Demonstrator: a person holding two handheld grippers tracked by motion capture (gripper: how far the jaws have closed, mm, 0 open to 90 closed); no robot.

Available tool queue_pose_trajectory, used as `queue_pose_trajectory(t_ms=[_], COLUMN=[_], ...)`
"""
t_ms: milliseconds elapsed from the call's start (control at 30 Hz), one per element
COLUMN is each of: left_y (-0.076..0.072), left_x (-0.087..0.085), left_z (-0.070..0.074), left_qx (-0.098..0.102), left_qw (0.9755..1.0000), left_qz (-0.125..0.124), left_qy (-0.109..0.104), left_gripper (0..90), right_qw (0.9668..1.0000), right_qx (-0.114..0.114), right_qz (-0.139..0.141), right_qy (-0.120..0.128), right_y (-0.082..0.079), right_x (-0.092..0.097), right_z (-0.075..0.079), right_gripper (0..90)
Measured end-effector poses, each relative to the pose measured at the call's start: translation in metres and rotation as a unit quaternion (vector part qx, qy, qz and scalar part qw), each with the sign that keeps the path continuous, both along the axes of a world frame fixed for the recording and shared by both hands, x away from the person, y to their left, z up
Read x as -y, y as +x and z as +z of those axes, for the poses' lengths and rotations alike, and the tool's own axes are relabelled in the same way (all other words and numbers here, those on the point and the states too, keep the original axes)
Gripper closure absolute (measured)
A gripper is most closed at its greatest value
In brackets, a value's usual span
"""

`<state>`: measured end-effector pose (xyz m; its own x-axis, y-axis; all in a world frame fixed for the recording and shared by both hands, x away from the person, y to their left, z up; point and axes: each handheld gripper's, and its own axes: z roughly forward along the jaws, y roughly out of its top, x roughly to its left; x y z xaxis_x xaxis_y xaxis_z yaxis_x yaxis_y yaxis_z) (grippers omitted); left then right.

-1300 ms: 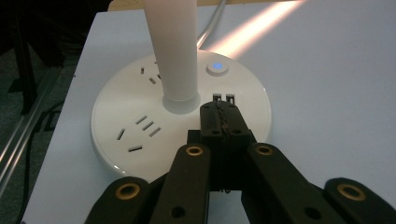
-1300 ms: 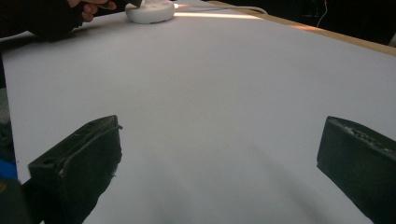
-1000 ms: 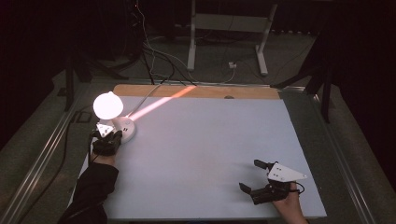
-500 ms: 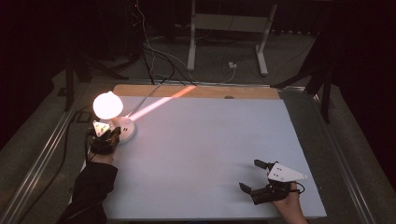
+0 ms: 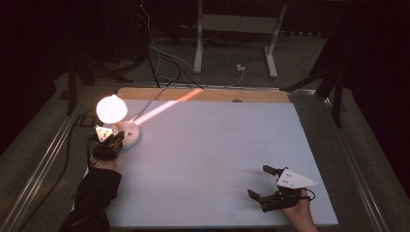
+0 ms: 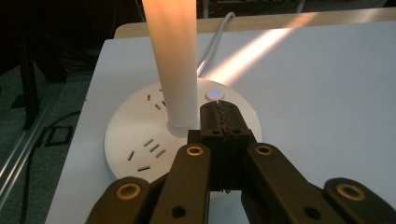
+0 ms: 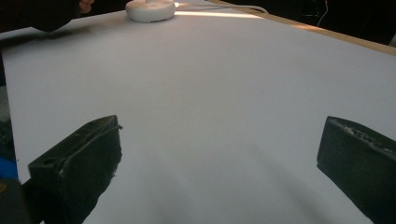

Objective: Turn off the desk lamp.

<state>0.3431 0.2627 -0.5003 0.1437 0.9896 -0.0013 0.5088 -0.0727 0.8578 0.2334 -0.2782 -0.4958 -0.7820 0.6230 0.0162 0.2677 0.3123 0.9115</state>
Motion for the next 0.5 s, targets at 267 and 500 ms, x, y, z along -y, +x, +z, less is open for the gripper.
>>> queue_pose_trajectory(t_ms=[267, 500], left_y=[0.0022, 0.0036], left_x=[-0.0006, 0.0009], left_z=[-0.0066, -0.0104], left_qx=[-0.011, -0.018], left_qw=[0.9999, 0.9998], left_qz=[-0.001, -0.005], left_qy=[0.004, 0.008], left_gripper=[90.0, 90.0], right_qw=[1.0000, 1.0000], right_qx=[-0.001, -0.002], right_qz=[0.000, 0.000], right_qy=[-0.001, -0.001], right_y=[0.0002, 0.0002], right_x=[-0.0002, -0.0003], right_z=[-0.0002, -0.0004], right_gripper=[0.0, 0.0])
